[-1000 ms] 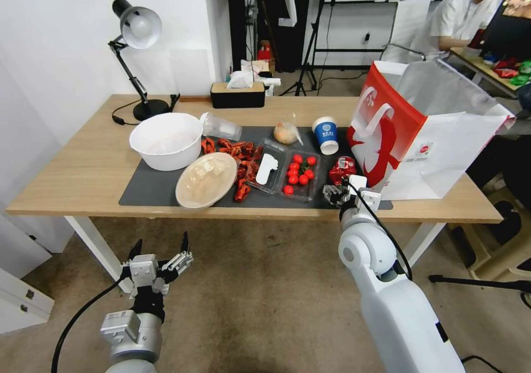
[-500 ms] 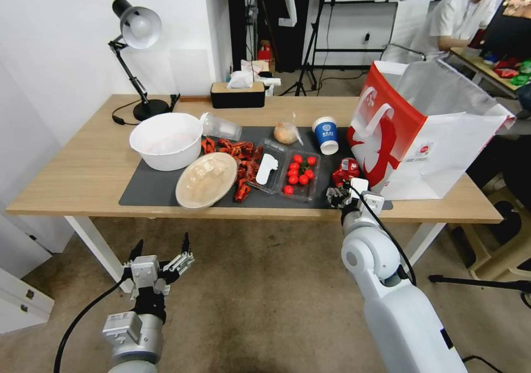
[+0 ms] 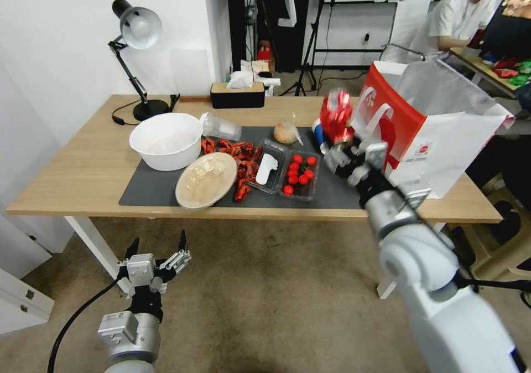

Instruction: Pick up the trash from the table and place it into the takeout bag.

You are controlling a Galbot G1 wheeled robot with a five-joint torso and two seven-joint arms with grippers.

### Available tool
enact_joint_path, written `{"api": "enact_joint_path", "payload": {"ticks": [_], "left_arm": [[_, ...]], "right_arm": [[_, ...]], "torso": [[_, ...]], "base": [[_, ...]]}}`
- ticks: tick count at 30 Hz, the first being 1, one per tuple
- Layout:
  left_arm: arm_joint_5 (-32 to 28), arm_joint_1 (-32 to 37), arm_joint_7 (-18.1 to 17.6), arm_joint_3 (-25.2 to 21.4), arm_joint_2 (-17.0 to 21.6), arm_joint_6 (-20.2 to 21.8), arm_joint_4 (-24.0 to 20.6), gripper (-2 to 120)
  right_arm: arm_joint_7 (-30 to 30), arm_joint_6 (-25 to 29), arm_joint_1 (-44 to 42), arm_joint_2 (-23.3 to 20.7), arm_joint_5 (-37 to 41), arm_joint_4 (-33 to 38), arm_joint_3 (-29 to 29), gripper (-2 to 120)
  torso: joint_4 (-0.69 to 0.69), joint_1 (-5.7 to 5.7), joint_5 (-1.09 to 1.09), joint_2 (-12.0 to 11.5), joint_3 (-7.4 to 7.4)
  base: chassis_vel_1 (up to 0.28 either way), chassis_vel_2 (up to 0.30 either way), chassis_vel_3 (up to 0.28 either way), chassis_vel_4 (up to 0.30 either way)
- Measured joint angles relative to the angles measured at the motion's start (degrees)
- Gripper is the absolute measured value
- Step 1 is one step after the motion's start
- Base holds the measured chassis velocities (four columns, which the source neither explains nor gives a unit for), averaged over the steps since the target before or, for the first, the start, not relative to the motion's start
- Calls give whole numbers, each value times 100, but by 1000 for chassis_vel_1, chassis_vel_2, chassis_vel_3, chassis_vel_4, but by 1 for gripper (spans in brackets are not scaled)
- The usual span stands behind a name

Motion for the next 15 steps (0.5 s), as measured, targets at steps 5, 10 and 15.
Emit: {"api": "enact_joint_path", "payload": {"ticks": [5,10,15], "left_arm": [[0,12,-4,-5,-27,-6,0,100],[28,48,16,-10,-42,-7,1,100],[97,74,65,-12,-85,-8,-30,100]], "right_arm": [[1465,-395,574,-191,317,-225,120,52],[1757,-499,615,-243,402,-335,171,52],[1817,-452,559,-124,385,-479,148,54]], "torso": [[0,0,1,-1,0],[-1,0,1,0,0],[0,1,1,-1,0]], "base": [[0,0,0,0],[0,0,0,0],[0,0,0,0]]}}
